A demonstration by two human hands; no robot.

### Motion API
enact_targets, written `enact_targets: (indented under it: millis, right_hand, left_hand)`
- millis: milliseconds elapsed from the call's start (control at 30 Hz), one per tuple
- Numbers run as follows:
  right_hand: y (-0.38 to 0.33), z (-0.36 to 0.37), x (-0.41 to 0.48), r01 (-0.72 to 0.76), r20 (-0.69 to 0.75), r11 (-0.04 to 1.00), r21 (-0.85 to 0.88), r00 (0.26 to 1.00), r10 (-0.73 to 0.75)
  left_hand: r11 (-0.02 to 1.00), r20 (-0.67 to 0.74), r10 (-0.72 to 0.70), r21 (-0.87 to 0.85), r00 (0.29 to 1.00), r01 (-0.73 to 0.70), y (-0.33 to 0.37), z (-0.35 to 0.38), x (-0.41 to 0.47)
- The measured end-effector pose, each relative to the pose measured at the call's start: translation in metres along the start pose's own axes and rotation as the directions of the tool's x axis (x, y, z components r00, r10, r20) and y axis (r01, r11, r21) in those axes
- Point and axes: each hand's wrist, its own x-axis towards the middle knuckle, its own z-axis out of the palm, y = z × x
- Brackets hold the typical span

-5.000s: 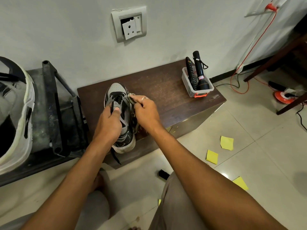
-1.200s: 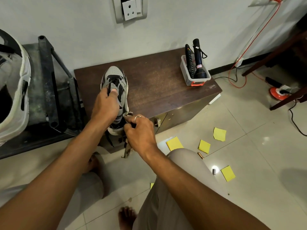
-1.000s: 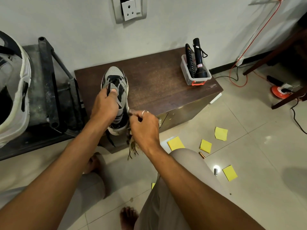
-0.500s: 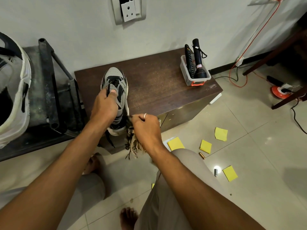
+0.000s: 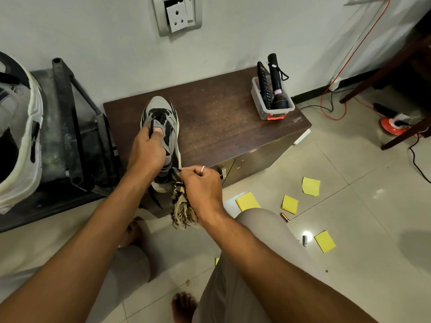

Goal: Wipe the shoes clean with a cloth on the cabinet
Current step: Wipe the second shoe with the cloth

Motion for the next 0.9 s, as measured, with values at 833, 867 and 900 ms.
enact_targets:
  millis: [833, 867, 900]
  right_hand:
    - [0.013, 0.014, 0.004, 0.306, 0.081, 0.886, -0.347, 0.952, -0.296]
    - [0.011, 0.011, 0.004, 0.287, 0.094, 0.899, -0.331, 0.958, -0.271]
    - [0.010, 0.008, 0.004, 0.253, 0.103, 0.916, -0.311, 0.967, -0.232]
  left_hand:
    - [1.000, 0.050, -0.003, -0.002, 0.999, 0.003, 0.005, -0.008, -0.006]
    - [1.000, 0.052, 0.001, 0.008, 0.999, -0.001, 0.005, -0.009, -0.006]
    - [1.000, 0.059, 0.002, 0.022, 0.998, -0.003, 0.005, -0.011, -0.005]
